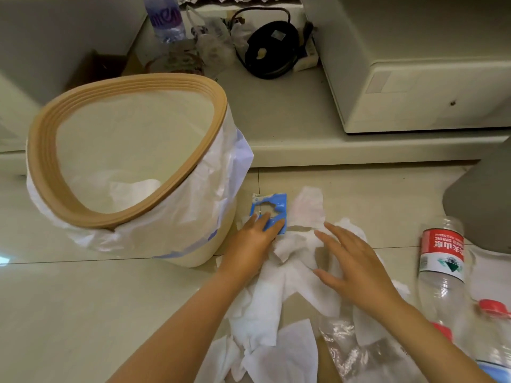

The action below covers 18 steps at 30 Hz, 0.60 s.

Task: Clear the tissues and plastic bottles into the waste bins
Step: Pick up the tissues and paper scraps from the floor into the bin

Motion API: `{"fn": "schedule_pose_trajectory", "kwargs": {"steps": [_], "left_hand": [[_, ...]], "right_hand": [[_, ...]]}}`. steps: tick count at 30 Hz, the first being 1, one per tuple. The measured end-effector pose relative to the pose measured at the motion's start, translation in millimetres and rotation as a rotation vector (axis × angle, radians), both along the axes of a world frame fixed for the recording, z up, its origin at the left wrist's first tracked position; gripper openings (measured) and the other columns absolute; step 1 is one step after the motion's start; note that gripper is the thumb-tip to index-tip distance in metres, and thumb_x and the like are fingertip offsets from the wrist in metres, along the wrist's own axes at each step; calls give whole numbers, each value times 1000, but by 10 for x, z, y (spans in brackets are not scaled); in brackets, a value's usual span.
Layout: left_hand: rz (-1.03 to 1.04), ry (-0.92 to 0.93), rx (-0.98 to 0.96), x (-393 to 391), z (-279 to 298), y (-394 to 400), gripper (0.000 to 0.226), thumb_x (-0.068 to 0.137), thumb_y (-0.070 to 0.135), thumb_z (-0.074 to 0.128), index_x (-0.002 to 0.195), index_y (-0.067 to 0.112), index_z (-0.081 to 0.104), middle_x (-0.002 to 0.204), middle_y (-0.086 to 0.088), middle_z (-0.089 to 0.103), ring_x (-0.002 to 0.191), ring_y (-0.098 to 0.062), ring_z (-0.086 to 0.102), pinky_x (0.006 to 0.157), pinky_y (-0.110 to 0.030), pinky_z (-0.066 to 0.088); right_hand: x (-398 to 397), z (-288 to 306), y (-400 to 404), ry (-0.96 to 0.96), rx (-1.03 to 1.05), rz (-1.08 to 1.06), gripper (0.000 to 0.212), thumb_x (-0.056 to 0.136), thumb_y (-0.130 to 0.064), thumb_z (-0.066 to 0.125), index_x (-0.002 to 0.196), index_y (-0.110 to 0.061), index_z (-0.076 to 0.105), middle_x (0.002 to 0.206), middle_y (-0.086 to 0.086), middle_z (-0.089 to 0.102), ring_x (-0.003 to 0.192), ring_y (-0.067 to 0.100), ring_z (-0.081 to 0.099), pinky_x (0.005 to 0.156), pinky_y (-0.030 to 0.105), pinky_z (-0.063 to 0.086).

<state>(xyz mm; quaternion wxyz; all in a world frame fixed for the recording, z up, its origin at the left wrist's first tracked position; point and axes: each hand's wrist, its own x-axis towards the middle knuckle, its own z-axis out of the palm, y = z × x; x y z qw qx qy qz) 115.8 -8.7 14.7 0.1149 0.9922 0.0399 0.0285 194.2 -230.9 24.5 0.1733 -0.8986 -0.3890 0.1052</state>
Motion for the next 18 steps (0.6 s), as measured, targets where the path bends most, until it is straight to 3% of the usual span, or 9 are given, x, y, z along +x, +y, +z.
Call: {"fn": "schedule_pose_trajectory", "kwargs": {"steps": [4,8,12,18], "left_hand": [[-47,-75,-17,-220,15,30,78,48,-6,87,117,21,65,113,-14,68,94,-35,69,41,-26,49],[-65,-200,-31,-354,30,29,85,55,-12,79,126,23,49,120,-15,65,106,-35,65,45,-27,51],[-98,-279,45,-409,84,60,53,79,-2,41,125,23,49,120,-13,66,106,-32,66,45,-24,52],[-94,-334,209,-530,27,96,55,98,-4,8,125,21,49,118,-12,68,108,-28,66,51,-23,51]], "right_hand": [[292,21,290,68,-180,51,99,70,-63,67,147,-43,8,159,-5,1,145,17,8,117,43,12],[402,-64,551,81,-313,62,106,68,-62,70,146,-46,-1,159,-1,-6,145,22,8,116,46,16],[391,-110,720,-6,-366,84,87,78,-53,65,147,-41,13,153,5,24,125,28,44,96,38,41],[251,-198,692,-12,-229,3,48,87,-32,56,132,-26,42,114,3,60,100,28,58,71,35,48]]}}
